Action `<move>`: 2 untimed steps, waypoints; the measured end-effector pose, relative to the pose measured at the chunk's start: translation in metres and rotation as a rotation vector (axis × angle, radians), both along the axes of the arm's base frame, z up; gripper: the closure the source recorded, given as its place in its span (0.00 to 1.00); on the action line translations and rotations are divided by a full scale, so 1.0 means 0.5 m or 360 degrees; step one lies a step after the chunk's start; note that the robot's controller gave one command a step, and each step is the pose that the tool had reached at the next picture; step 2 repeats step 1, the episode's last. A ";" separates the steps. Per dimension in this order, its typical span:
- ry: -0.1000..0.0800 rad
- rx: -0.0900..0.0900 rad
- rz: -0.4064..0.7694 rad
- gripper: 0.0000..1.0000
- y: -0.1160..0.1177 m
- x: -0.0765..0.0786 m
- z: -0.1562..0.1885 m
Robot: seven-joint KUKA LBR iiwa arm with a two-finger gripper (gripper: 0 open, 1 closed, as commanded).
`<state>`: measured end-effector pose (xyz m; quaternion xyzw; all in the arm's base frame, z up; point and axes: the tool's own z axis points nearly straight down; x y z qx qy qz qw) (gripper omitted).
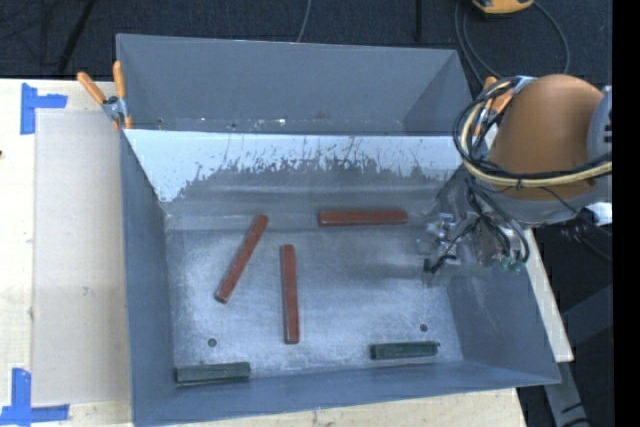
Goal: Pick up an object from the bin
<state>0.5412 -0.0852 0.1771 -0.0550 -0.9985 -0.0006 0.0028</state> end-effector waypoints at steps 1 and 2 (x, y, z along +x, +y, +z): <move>-0.0015 -0.0003 0.0109 1.00 -0.002 -0.010 0.123; -0.0015 -0.0003 0.0109 1.00 -0.002 -0.010 0.123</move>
Offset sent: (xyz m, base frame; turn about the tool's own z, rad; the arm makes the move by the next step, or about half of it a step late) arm -0.0456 -0.0050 0.0525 -0.0010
